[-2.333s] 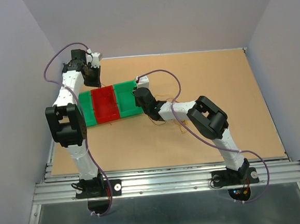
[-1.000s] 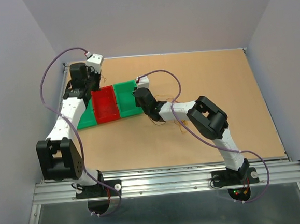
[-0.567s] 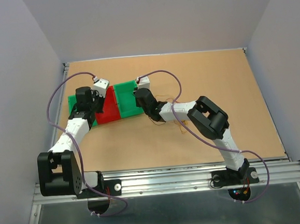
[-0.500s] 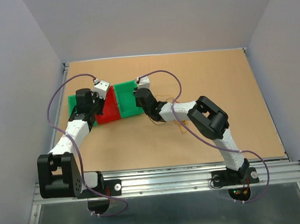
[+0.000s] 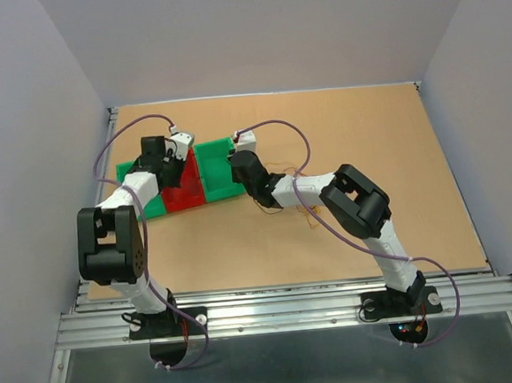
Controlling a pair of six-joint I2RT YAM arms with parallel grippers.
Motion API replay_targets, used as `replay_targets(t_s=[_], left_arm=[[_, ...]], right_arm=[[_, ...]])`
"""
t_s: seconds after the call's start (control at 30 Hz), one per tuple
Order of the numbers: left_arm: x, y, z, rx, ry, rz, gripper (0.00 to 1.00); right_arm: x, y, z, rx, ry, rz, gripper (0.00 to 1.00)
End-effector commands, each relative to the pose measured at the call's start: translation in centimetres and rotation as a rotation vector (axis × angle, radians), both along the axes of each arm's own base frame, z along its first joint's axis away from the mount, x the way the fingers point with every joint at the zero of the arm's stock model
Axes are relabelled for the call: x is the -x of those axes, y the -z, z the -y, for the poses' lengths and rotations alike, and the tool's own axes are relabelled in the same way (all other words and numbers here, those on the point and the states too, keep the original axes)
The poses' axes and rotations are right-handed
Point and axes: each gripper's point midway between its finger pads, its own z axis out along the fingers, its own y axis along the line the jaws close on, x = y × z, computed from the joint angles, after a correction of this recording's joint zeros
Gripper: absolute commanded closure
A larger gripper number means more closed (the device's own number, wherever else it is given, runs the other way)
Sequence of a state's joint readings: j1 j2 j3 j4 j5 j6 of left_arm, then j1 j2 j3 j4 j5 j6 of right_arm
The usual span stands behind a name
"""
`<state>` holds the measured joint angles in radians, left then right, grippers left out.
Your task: Untangle the cables
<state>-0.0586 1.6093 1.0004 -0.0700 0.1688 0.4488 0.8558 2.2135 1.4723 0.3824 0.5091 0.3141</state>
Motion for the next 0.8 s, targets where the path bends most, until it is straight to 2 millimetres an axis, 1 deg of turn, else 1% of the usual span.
replay_targets(t_s=[0.0,0.07,0.1,0.13,0.17,0.2,0.27,0.33,0.37,0.4,0.47,0.53,0.57,0.6,0.67,0.7,0.73,0.77], left_arm=[[-0.7,0.5,0.0,-0.003,-0.068,-0.057,1.00],[-0.6,1.6,0.1,-0.014,-0.080,-0.091,1.00],[-0.8,2.7,-0.1,-0.032,-0.104,-0.115,1.00],[-0.8,3.2,0.2,-0.042,-0.103,-0.126,1.00],[-0.9,3.7,-0.1,-0.061,-0.118,-0.134,1.00],[-1.0,4.7,-0.1,-0.072,-0.126,-0.159,1.00],[-1.0,5.5,0.2,-0.068,-0.132,-0.178,1.00],[-1.2,5.7,0.2,-0.061,-0.141,-0.178,1.00],[-1.4,5.2,0.2,-0.057,-0.142,-0.160,1.00],[-1.6,4.9,-0.3,-0.078,-0.164,-0.145,1.00],[-1.8,4.2,-0.3,-0.073,-0.169,-0.118,1.00],[-2.0,3.0,-0.4,-0.069,-0.179,-0.085,1.00],[-2.1,2.4,-0.6,-0.075,-0.187,-0.069,0.99],[-2.3,1.2,-0.7,-0.070,-0.195,-0.039,0.96],[-2.5,0.1,-0.9,-0.071,-0.206,-0.005,0.90],[-2.7,-1.1,-1.0,-0.070,-0.210,0.022,0.84],[-2.8,-1.5,-1.1,-0.069,-0.216,0.034,0.83],[-2.9,-2.0,-1.1,-0.071,-0.218,0.045,0.82]], right_arm=[[0.4,-3.2,-1.2,-0.184,-0.008,0.021,0.99],[0.5,-3.3,-1.3,-0.221,-0.005,0.016,1.00],[0.6,-3.6,-1.6,-0.245,-0.013,0.024,0.99],[0.9,-3.5,-2.0,-0.259,-0.015,0.022,0.99],[0.9,-3.4,-1.9,-0.263,-0.007,0.024,0.99],[1.1,-3.6,-2.2,-0.271,-0.009,0.031,0.99],[1.4,-3.7,-2.5,-0.276,-0.008,0.038,0.99],[1.7,-3.8,-2.5,-0.288,-0.006,0.053,1.00],[1.9,-4.1,-2.5,-0.299,-0.008,0.060,0.99],[1.9,-4.1,-2.5,-0.303,-0.009,0.065,0.99],[2.0,-4.4,-2.4,-0.309,-0.010,0.072,0.99],[2.1,-4.6,-2.2,-0.316,-0.005,0.081,0.99],[2.0,-4.7,-2.0,-0.313,-0.004,0.088,0.96],[2.1,-5.0,-1.8,-0.318,-0.001,0.095,0.92],[2.3,-5.3,-1.6,-0.311,-0.011,0.111,0.88],[2.4,-6.0,-1.5,-0.312,-0.016,0.126,0.86],[2.4,-6.3,-1.3,-0.299,-0.013,0.136,0.80],[2.6,-6.2,-0.9,-0.280,-0.008,0.144,0.78]])
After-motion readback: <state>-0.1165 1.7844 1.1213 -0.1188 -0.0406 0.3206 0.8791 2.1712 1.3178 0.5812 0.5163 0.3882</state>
